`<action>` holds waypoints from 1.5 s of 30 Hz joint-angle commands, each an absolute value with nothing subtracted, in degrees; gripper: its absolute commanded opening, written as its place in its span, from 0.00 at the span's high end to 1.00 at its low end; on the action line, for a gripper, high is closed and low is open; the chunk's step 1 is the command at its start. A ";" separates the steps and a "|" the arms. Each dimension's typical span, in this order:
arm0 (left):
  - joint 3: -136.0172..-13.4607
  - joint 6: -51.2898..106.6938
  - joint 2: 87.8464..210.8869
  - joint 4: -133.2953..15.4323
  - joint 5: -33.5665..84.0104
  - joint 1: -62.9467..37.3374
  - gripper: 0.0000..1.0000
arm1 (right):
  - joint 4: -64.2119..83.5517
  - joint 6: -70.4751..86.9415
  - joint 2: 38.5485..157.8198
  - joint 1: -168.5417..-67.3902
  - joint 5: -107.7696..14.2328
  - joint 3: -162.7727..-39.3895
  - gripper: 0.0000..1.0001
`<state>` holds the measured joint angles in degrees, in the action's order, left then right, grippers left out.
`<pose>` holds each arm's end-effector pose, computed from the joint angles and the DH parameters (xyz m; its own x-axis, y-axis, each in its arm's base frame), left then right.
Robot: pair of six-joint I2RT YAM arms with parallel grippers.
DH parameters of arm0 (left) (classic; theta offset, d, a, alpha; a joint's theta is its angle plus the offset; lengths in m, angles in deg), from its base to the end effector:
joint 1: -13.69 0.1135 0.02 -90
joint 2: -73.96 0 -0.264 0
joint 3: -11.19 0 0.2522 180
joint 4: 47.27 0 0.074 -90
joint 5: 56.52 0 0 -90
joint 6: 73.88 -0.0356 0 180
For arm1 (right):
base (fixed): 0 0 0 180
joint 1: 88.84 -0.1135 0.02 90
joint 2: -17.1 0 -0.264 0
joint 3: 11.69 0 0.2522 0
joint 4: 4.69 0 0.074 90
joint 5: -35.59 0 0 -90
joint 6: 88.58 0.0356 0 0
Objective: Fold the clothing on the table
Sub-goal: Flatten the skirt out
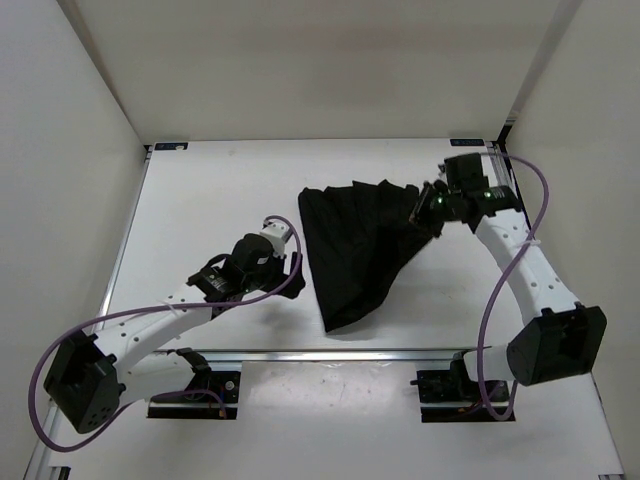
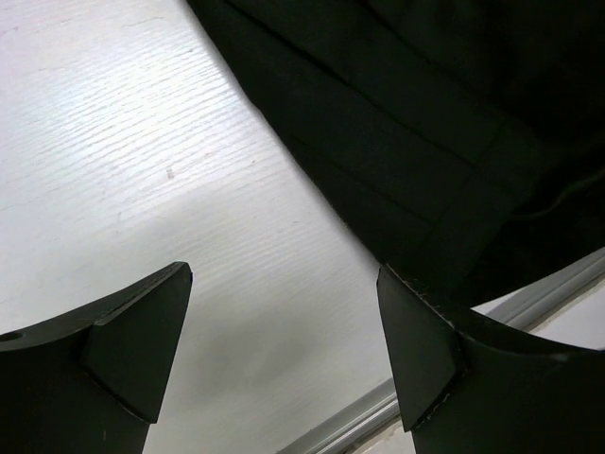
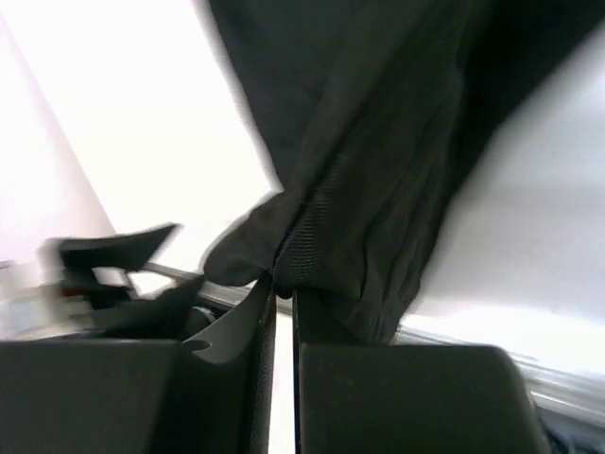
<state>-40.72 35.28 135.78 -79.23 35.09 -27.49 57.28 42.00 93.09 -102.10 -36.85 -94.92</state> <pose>0.1703 -0.1476 0.2297 -0.6854 0.1637 -0.7096 0.4420 0.8679 -0.2267 0.2590 0.0721 0.3133 -0.8561 0.4354 -0.2783 0.2221 0.7963 0.5627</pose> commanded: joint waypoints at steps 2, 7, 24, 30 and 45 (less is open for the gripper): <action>-41.24 35.37 136.89 -76.68 32.69 -28.23 0.10 | 45.29 39.92 99.52 -106.31 -31.02 -110.41 0.99; -41.60 35.28 137.51 -76.15 32.26 -27.88 0.11 | 57.39 32.11 115.43 -110.72 -36.66 -138.05 1.00; -40.10 36.60 137.33 -76.24 32.87 -25.86 0.12 | 59.59 18.04 138.40 -120.83 -33.29 -175.94 1.00; -39.57 38.01 140.58 -73.43 31.64 -26.91 0.12 | 52.99 21.00 122.34 -120.04 -39.47 -142.36 1.00; -41.86 42.83 149.19 -68.25 24.79 -27.79 0.13 | 36.50 40.17 75.04 -87.45 -28.83 -72.67 1.00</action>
